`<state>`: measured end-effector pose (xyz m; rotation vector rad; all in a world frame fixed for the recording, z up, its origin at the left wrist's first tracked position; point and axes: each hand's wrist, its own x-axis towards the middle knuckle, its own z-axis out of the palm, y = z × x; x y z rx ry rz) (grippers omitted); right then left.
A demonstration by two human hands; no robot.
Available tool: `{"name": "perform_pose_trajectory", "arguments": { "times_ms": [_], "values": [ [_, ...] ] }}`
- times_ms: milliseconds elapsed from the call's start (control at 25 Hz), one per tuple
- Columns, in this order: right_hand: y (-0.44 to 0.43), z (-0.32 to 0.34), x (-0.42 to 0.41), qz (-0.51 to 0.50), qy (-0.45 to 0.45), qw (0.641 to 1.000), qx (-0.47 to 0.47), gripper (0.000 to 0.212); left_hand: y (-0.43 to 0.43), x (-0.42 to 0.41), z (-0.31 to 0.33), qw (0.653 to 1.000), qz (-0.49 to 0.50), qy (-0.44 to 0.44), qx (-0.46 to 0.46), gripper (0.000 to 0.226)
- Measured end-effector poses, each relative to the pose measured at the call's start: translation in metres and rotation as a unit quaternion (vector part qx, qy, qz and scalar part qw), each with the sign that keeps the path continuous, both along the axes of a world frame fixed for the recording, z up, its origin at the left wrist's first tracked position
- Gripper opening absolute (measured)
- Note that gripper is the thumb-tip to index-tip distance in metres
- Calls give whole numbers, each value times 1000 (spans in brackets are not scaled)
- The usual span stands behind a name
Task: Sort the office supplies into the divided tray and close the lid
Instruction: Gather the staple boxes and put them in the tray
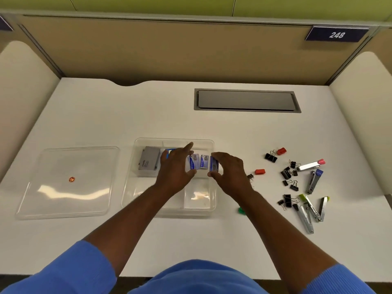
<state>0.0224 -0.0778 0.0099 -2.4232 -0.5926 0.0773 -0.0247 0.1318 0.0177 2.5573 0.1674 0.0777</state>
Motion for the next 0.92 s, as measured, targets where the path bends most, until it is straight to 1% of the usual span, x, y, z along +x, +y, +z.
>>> {"name": "perform_pose_trajectory", "arguments": {
  "times_ms": [200, 440, 680, 920],
  "values": [
    [25, -2, 20, 9, -4, 999, -32, 60, 11, 19, -2, 999, -39, 5, 32, 94],
    [31, -8, 20, -14, -4, 995, -94, 83, 14, 27, 0, 992, -87, 55, 75, 101],
    [4, 0, -15, -48, -26, 992, -116, 97, 8, 11, 5, 979, -153, 53, 123, 107],
    [-25, 12, -68, -101, -26, 986, -126, 98, -13, -22, 7, 975, -180, 30, 129, 104]
  ]
}}
